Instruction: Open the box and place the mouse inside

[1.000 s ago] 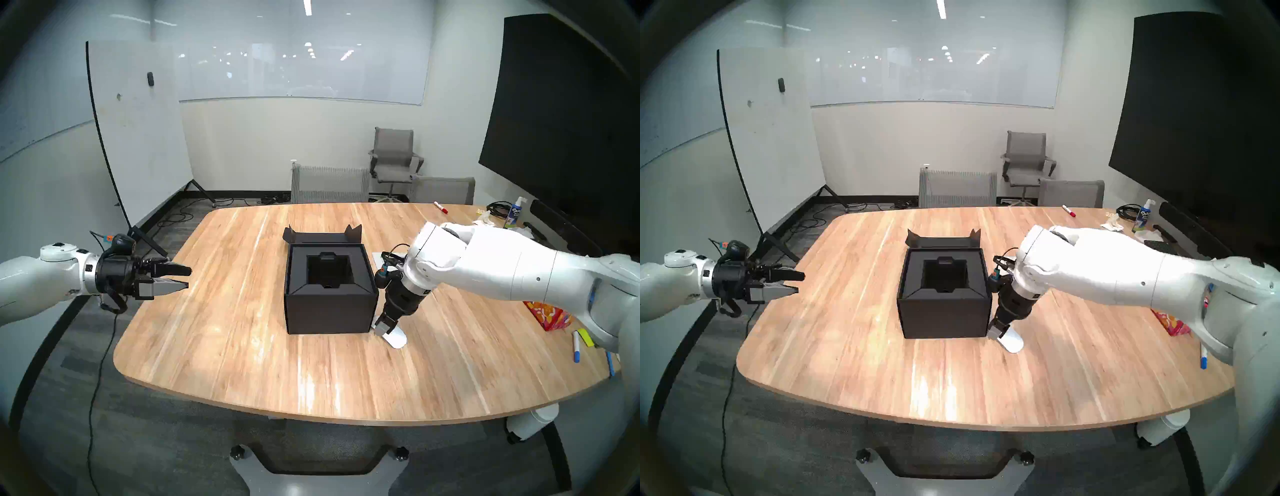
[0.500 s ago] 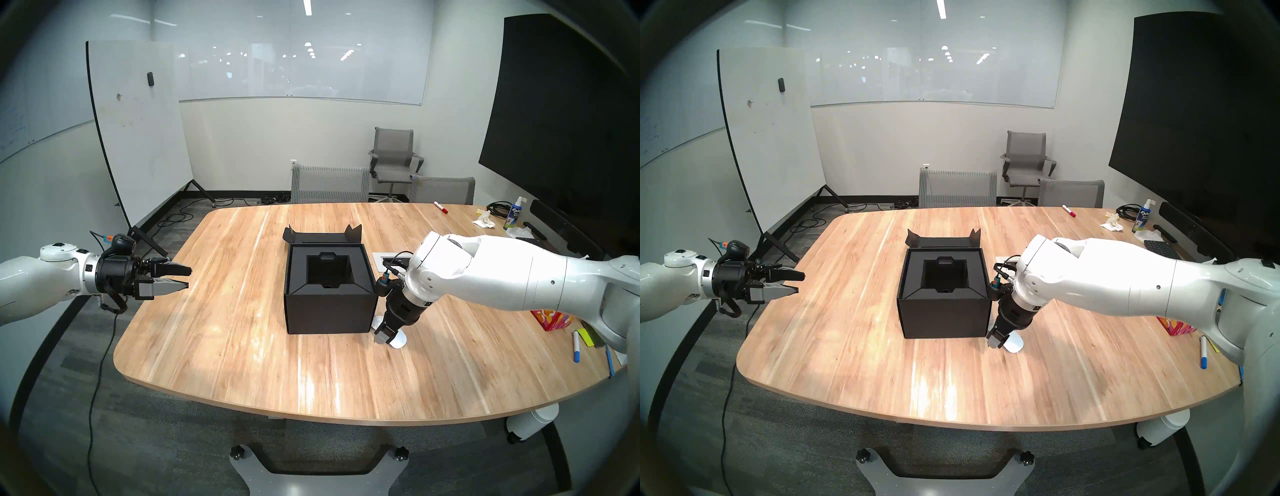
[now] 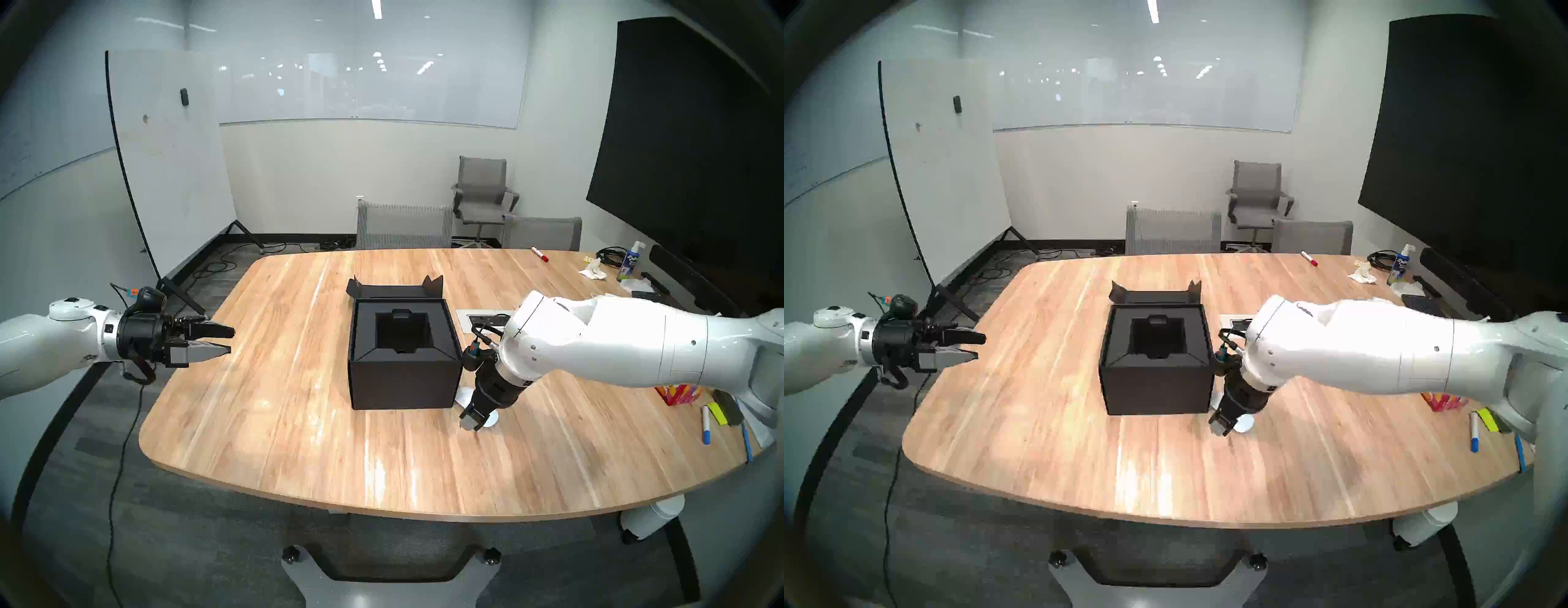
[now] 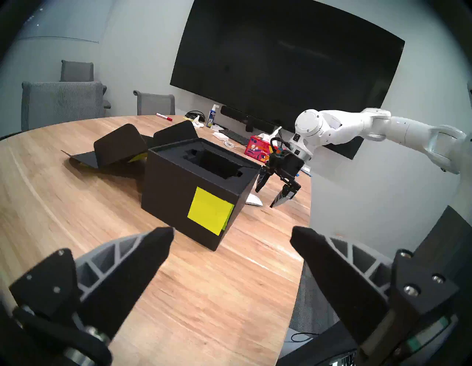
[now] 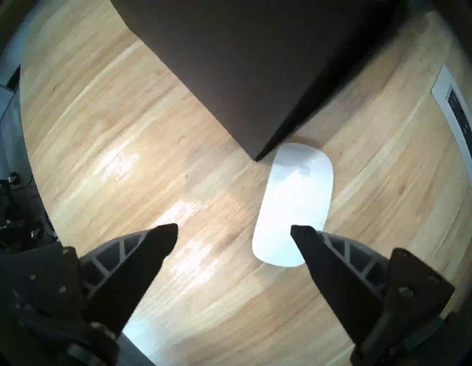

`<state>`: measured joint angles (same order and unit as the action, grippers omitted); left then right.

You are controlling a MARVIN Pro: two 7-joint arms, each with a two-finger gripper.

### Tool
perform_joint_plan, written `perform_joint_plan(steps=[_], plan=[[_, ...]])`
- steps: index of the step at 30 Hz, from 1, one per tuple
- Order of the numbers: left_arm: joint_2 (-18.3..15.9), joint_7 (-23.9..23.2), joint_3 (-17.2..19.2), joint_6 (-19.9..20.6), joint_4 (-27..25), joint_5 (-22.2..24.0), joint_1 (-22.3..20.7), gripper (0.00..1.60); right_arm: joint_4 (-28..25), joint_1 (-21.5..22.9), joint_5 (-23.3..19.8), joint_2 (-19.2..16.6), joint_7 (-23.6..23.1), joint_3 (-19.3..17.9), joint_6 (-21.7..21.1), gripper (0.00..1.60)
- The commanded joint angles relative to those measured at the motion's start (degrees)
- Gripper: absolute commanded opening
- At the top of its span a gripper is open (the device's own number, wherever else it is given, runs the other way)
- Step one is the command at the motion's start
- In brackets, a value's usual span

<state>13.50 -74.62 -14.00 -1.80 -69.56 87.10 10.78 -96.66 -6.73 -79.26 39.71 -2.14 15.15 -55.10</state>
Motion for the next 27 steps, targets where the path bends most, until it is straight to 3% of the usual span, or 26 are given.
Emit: perform_joint_plan(steps=[1, 16, 27], plan=[[0.1, 0.0, 0.6, 0.0, -0.1, 0.5, -0.7, 1.60, -2.3, 3.1, -5.2, -0.9, 6.8, 0.4, 0.1, 1.60], [0.1, 0.0, 0.6, 0.1, -0.1, 0.5, -0.7, 1.60, -8.3, -0.3, -10.4, -4.7, 22.0, -0.6, 1.6, 1.60], [0.1, 0.0, 0.6, 0.1, -0.1, 0.5, -0.7, 1.60, -10.2, -2.5, -8.2, -6.8, 24.7, -0.2, 8.0, 1.60]])
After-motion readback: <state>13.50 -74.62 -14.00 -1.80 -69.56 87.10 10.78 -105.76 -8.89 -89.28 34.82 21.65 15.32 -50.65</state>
